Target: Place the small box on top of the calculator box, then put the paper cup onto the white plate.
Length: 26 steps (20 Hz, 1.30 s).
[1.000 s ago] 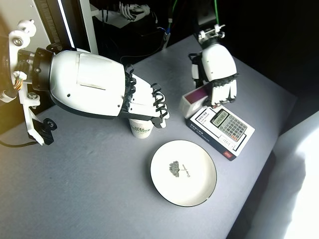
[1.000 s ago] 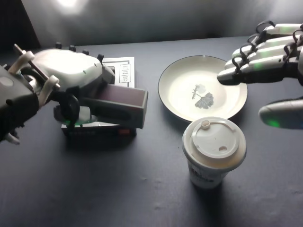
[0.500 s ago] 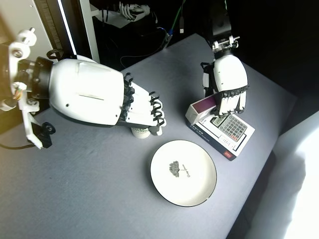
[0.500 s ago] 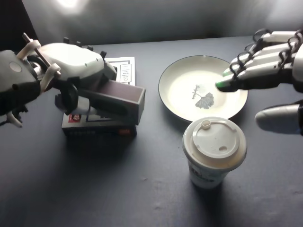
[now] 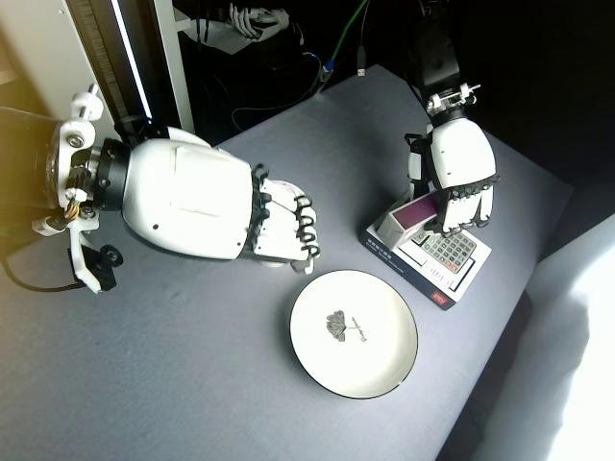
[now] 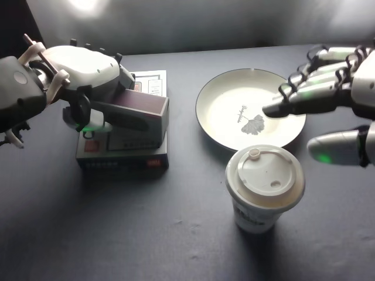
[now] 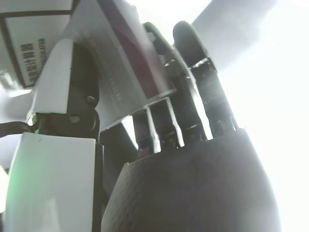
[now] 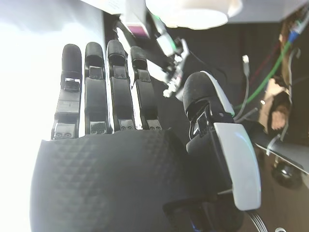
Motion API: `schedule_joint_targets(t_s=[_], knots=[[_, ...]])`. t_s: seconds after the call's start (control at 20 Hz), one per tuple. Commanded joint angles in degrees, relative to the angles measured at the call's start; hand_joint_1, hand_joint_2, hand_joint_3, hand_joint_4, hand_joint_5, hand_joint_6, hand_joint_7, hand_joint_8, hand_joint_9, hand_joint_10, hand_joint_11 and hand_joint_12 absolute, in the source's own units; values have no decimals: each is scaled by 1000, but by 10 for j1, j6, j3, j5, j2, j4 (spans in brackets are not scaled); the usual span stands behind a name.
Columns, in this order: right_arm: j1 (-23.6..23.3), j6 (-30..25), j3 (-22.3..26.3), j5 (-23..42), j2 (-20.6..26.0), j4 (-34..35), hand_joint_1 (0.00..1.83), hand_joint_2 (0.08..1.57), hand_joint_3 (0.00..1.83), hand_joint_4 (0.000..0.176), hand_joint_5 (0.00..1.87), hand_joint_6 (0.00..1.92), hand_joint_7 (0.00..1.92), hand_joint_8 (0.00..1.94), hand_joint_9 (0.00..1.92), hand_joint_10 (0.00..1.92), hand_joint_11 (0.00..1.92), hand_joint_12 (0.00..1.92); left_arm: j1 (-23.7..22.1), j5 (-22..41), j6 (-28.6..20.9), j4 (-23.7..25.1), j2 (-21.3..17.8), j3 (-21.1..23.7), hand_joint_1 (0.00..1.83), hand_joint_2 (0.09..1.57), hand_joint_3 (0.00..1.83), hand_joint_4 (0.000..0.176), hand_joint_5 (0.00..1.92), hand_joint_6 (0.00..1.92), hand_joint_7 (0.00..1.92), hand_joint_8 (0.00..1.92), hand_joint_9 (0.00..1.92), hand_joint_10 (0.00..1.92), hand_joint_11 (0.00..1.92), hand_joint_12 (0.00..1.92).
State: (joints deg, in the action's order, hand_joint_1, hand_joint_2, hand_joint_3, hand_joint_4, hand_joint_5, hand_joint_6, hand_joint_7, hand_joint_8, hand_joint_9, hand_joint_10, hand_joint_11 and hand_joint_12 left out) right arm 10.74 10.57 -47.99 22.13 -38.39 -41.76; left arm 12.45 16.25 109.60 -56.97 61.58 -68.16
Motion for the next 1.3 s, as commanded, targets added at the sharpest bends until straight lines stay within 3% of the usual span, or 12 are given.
schedule_joint_targets(t_s=[0.0,0.15,0.2,0.25,0.3,0.35,0.5,0.55,0.6,0.65,0.85,1.25], knots=[[-13,-1,0,54,3,20,0,1438,0,0,362,4,360,1,306,4,0,857,-1,44,1,13,-3,-6,1201,1232,1,0,715,1180,831,1440,672,957,372,1277],[-24,-2,0,54,0,20,0,1437,0,0,346,1,323,0,276,0,0,825,-1,44,-2,14,3,-14,1208,1220,2,0,738,1151,845,1415,688,961,393,1288],[-27,-2,0,54,-1,19,0,1439,0,0,357,4,330,2,284,3,0,843,0,44,-2,14,4,-16,1310,1231,10,0,690,1179,828,1387,632,1452,372,1295],[-31,-3,0,54,-2,19,0,1443,1,0,374,8,351,7,301,8,0,886,0,44,-4,14,5,-17,1326,1248,4,0,638,1248,824,1369,596,1588,292,1333],[-34,-6,0,55,-3,19,0,1442,0,0,368,3,357,5,303,7,0,875,1,44,-5,14,5,-18,1223,1248,0,0,615,1328,846,1372,524,1101,223,1297],[-37,-7,0,57,-5,19,0,1444,1,0,383,6,375,8,319,11,0,902,1,44,-6,14,5,-18,1196,1258,0,0,580,1399,847,1363,552,836,202,1260],[-40,-7,0,58,-10,19,0,1437,0,0,379,1,370,0,314,3,0,912,2,44,-8,14,5,-18,1130,1308,2,0,503,1565,755,1451,546,630,158,1231],[-40,-7,0,58,-10,19,0,1435,0,0,365,0,352,0,303,0,0,895,2,44,-9,13,5,-18,1039,1263,0,0,503,729,632,758,548,561,146,1195],[-40,-7,-1,58,-11,19,0,1437,0,0,380,5,371,6,320,7,0,924,2,44,-10,13,5,-18,1022,1241,0,0,588,322,689,377,563,465,143,1140],[-40,-7,-1,60,-12,19,0,1441,2,0,379,4,371,5,320,7,0,928,2,44,-10,13,5,-18,994,1212,0,0,613,133,699,173,547,355,99,1140],[-40,-7,-1,62,-14,19,0,1442,0,0,381,5,368,6,319,10,0,953,2,44,-11,11,4,-16,940,1125,0,0,475,0,593,1,540,59,53,1035],[-40,-20,-1,64,-15,20,0,1437,0,0,372,7,362,5,311,7,0,921,2,57,-11,5,0,-5,750,1064,0,0,320,0,423,0,419,0,0,887]])
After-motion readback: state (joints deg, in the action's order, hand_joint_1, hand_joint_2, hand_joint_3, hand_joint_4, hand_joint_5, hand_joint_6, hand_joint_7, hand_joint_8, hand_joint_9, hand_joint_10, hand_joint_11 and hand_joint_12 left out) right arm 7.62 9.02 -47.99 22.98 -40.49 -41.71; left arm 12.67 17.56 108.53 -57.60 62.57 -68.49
